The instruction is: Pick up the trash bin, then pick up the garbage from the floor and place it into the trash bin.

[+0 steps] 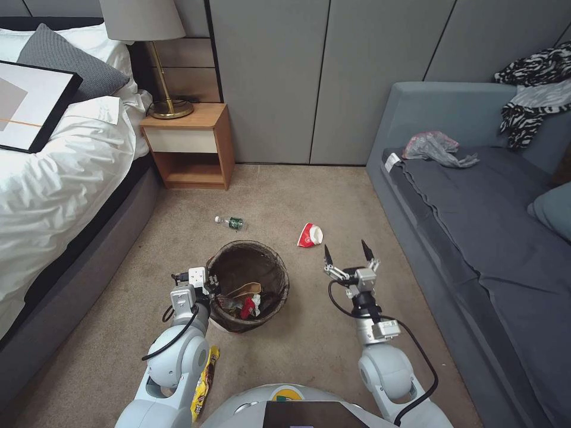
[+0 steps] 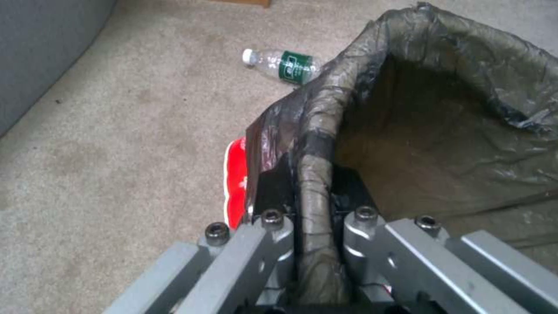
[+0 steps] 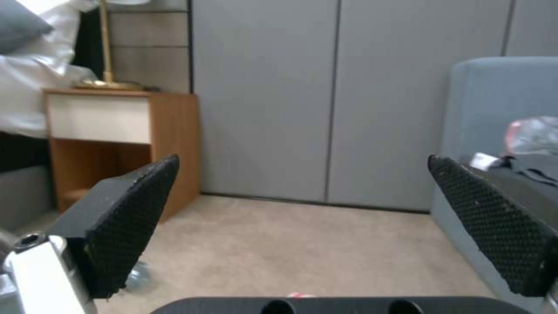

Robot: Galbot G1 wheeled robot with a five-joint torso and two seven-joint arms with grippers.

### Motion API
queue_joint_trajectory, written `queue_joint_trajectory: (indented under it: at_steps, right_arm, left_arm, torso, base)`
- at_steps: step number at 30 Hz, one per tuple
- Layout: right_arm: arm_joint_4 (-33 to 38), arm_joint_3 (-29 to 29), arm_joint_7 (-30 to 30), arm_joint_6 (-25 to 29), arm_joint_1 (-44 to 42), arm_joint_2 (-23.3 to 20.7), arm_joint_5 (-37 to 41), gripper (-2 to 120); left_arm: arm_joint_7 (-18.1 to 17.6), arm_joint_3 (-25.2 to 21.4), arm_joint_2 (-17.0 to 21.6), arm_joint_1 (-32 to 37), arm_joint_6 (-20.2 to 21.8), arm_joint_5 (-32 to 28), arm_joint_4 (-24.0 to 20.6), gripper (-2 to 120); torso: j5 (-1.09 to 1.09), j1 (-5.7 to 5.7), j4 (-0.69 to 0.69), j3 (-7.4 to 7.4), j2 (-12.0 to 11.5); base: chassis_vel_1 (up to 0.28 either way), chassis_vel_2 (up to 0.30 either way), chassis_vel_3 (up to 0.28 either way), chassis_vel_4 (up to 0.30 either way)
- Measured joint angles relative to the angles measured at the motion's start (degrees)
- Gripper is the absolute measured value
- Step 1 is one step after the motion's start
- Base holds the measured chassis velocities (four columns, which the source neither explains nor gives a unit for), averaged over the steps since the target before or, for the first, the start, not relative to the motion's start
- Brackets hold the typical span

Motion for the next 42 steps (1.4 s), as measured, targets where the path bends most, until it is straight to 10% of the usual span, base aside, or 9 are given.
queue_joint_trajectory:
  at_steps: [21,42]
  right_arm:
    - [-5.2,1.0,-0.6,0.9,2.6,1.4,0.1,98]
    - [-5.3,-1.2,-1.6,1.0,3.3,1.4,0.0,100]
  left_arm:
    - [0.0,0.0,0.2,0.2,0.0,0.1,-0.5,5]
    - [0.1,0.0,-0.1,0.2,-0.1,0.3,-0.9,5]
  torso:
    - [-0.01,0.0,0.0,0.0,0.0]
    - [-0.02,0.0,-0.01,0.0,0.0]
  base:
    - [-0.025,0.02,0.021,-0.027]
    - [-0.253,0.253,0.254,-0.257]
